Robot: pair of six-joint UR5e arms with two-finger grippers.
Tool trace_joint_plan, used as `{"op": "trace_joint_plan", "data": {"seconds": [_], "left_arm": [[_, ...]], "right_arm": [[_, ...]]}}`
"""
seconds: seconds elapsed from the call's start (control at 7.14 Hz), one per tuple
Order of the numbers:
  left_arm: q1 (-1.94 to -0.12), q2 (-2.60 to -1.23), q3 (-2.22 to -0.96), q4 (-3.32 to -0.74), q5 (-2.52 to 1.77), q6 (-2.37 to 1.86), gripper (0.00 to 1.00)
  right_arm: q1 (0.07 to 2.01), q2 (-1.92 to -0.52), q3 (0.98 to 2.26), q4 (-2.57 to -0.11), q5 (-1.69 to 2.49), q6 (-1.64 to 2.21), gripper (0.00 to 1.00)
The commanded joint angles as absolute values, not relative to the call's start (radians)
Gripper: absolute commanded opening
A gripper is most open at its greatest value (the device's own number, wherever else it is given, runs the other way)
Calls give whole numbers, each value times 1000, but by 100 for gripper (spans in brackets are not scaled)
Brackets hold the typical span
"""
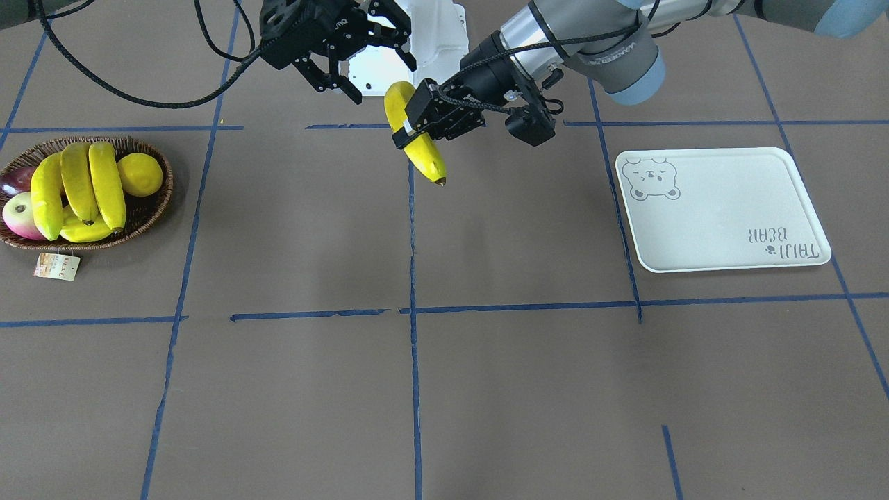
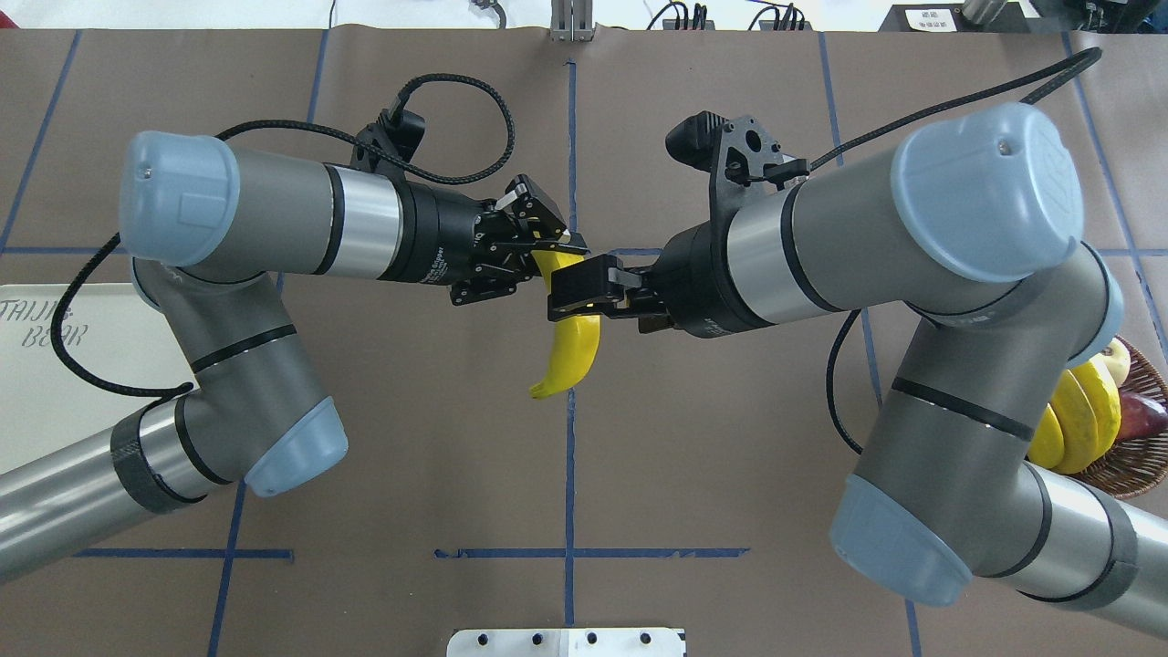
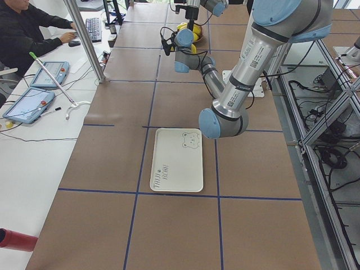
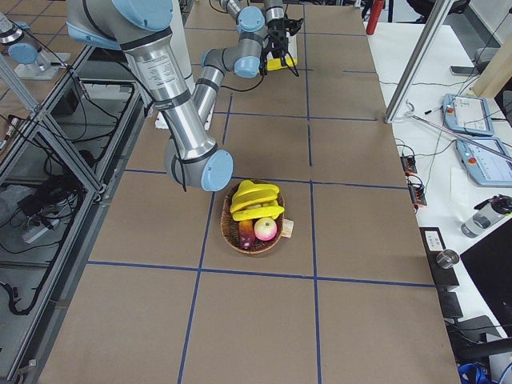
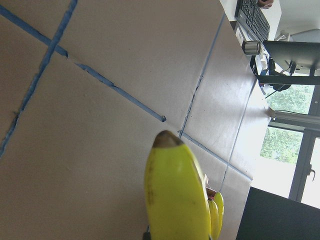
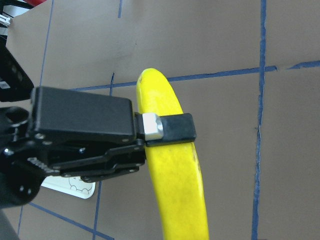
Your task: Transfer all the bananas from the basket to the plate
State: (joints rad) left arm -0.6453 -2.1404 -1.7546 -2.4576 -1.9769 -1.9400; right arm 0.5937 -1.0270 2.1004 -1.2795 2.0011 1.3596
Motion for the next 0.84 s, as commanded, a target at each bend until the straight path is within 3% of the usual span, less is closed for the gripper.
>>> {"op": "trace_joint_plan", "data": {"seconds": [0.0,0.28,0.56,0.7], "left_arm": [[-745,-2047,-1756,-2352,-2067,-1786,0],[-947,-1920,-1769,-2249,-2267,-1618,0],[-1029,-1605,-1776,-2247,-2270,-1225,0],[-1070,-1523,-1757,-2244,-2266,-1080,0]], "right_arm": [[629,-1058,2144,-1282,2006,1359,100],[652,-1095,2163,-1284,2006,1359,100],[675,-1127,2164,-1292,1996,1361,100],[687,-1135,2161,-1292,1996,1361,100]]}}
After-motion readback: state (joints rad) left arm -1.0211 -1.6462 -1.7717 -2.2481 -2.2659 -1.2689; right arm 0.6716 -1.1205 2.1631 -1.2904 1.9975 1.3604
